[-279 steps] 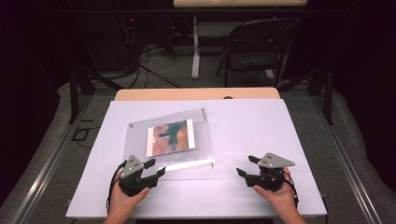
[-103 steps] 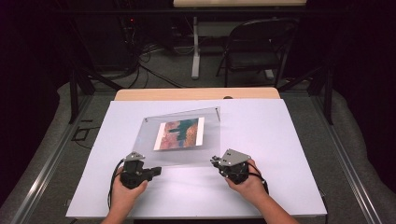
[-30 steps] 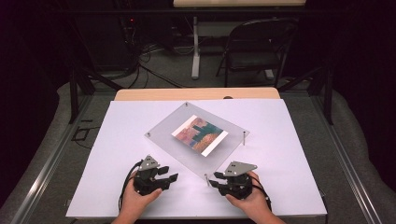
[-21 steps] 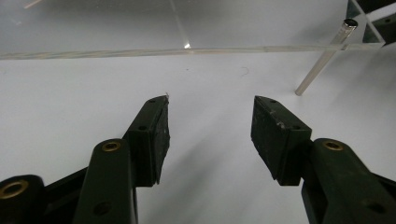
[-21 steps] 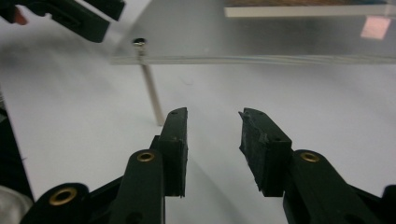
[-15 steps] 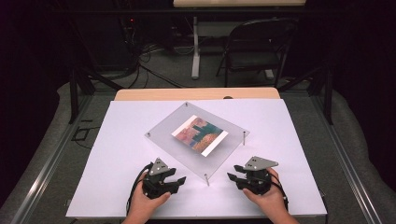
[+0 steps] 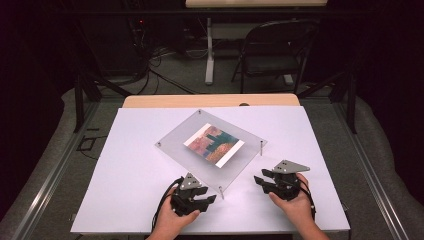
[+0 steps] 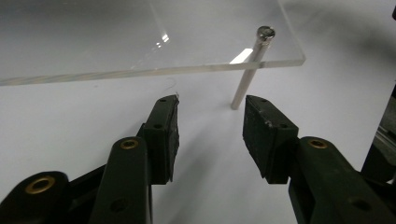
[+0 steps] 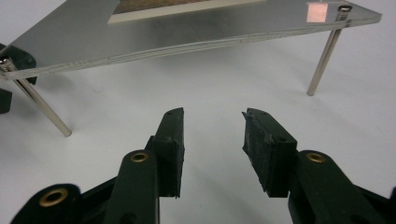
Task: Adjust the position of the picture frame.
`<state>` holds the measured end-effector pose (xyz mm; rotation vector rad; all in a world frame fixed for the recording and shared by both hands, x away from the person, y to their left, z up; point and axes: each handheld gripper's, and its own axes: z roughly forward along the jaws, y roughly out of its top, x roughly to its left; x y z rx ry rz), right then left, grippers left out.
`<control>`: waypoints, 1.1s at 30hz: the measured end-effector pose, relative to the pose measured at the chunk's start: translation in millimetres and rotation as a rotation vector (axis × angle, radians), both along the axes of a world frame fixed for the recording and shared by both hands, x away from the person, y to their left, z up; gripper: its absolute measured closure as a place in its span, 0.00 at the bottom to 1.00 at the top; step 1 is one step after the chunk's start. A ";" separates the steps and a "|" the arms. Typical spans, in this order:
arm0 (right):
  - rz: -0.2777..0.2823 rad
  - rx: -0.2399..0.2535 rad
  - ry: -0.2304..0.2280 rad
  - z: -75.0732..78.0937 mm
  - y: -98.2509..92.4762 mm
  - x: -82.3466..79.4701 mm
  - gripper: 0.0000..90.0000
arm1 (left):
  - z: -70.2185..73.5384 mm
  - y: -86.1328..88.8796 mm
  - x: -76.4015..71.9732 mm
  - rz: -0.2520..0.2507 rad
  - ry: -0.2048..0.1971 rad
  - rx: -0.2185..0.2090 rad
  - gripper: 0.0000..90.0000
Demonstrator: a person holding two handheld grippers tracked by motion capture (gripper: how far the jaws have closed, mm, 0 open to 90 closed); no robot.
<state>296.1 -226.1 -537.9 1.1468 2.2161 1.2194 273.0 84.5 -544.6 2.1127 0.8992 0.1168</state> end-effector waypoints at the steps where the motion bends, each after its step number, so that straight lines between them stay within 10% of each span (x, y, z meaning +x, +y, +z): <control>1: -0.004 0.003 0.001 0.5 -0.9 0.0 0.64 | 0.0 -3.1 0.0 -0.005 0.003 -0.002 0.62; 14: -0.034 0.029 0.004 -0.5 -8.9 4.0 0.64 | -10.1 -37.0 9.5 -0.001 -0.009 0.003 0.74; 23: -0.055 0.030 0.001 0.1 -12.1 9.5 0.64 | -10.4 -40.8 8.3 -0.011 -0.024 0.003 0.94; 33: -0.094 -0.042 -0.026 -2.5 -12.1 35.5 0.64 | -5.7 -24.4 6.9 -0.005 0.006 0.000 0.94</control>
